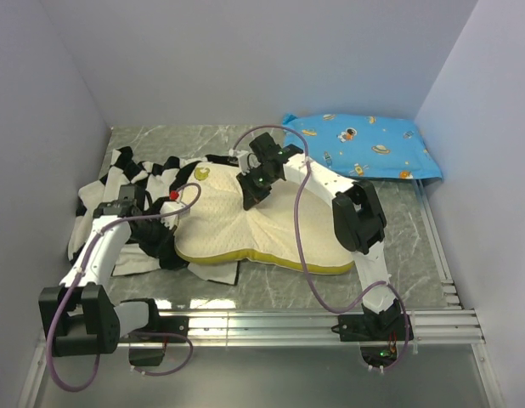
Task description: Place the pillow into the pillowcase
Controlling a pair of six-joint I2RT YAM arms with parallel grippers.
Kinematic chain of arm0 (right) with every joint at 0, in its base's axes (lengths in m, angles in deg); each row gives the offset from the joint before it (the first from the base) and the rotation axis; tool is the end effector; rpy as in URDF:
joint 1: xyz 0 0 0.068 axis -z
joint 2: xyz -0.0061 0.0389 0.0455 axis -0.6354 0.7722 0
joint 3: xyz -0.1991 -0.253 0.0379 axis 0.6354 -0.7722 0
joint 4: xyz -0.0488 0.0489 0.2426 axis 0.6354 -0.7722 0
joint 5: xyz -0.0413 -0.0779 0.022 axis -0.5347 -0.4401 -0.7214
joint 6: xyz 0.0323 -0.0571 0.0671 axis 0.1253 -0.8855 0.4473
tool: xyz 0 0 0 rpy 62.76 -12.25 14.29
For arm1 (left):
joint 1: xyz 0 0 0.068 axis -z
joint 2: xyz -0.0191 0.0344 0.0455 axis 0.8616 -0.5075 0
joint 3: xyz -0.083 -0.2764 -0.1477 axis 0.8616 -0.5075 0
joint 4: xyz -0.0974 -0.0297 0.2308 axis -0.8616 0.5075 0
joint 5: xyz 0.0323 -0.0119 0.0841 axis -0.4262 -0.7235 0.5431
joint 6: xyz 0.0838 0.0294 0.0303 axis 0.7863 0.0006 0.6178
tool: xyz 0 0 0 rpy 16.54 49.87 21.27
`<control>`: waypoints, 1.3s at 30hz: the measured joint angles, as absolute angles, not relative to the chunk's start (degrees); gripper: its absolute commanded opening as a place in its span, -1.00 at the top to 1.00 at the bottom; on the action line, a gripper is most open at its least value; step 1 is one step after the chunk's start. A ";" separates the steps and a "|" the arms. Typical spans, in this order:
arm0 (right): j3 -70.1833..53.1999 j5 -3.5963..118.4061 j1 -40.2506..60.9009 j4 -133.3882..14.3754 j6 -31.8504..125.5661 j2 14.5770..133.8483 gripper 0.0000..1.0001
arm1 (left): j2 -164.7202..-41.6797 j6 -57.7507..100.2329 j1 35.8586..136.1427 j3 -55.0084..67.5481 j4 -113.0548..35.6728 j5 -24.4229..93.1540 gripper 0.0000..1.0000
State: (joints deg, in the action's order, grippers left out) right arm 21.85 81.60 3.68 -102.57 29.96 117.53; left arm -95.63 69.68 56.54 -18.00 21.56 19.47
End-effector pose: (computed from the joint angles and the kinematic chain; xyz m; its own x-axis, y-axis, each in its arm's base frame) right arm 0.3872 0.3338 0.2285 -0.5839 -0.6038 -0.5426 -0.8117 0.4462 0.3769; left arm 0.1748 -0.0241 0.2346 -0.7617 0.5128 -0.3960 0.6130 0.7684 -0.1840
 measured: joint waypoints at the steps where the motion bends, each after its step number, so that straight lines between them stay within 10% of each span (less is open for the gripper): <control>1: 21.63 81.27 3.68 -101.76 31.75 117.53 1.00 | -95.47 71.17 56.54 -18.00 22.74 18.68 0.99; 29: 19.97 62.95 -1.50 -97.87 51.24 117.12 1.00 | -93.99 76.72 64.08 -12.97 30.55 8.48 0.99; 32: 19.42 69.60 0.62 -97.37 51.55 116.44 0.05 | -94.25 76.55 64.15 -13.80 29.26 9.66 0.99; 39: 7.77 85.47 2.79 -92.36 44.14 103.76 -0.84 | -96.89 75.17 63.10 -13.80 28.62 9.20 0.99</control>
State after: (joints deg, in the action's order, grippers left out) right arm 7.77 85.47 2.79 -92.36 44.14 103.76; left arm -96.89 75.17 63.10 -13.80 28.62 9.20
